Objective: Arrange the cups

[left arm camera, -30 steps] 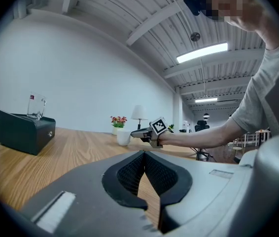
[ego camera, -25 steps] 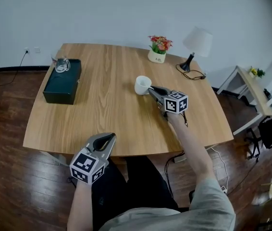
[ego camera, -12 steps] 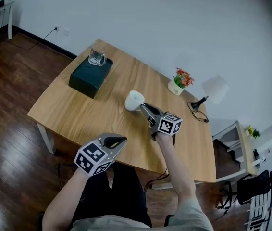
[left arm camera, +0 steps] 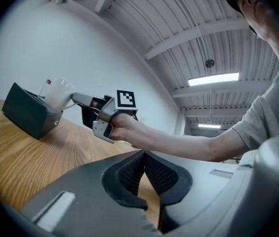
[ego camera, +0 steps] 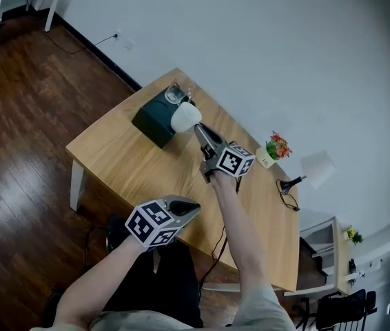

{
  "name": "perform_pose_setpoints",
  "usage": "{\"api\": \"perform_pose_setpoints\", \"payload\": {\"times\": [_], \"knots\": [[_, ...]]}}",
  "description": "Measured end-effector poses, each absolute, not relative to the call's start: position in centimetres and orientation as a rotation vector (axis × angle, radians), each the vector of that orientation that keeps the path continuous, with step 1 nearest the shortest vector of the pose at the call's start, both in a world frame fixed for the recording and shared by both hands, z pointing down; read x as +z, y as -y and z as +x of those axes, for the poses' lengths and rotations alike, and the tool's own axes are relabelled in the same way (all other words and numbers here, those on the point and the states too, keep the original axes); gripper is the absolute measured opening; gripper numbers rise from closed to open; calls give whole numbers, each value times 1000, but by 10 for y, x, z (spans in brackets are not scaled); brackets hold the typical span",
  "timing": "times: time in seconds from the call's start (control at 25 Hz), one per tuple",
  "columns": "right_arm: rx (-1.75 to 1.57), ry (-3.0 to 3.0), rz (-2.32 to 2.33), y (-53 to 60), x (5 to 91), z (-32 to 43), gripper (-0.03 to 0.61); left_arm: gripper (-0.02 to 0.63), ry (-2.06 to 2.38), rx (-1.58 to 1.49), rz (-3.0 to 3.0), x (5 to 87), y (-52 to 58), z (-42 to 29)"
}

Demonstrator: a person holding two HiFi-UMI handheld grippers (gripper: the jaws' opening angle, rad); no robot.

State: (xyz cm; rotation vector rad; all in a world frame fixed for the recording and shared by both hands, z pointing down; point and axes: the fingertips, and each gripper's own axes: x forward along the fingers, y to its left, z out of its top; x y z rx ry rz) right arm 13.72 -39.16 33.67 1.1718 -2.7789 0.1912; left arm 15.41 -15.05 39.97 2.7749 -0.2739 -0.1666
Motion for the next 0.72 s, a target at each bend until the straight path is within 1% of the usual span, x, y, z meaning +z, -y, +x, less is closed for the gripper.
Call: {"api": "perform_pose_setpoints", "payload": {"times": [0.28,0.48,0.72], "knots": [[84,2722,1167,427,348,88,57,5,265,-195,2735,397,153,150],[56,2700,1200,443,355,80,57,5,251,-195,2736,398,151,151],[117,2748,1165,447,356,78,60,5,209,-202,2725,397,145,155]]}}
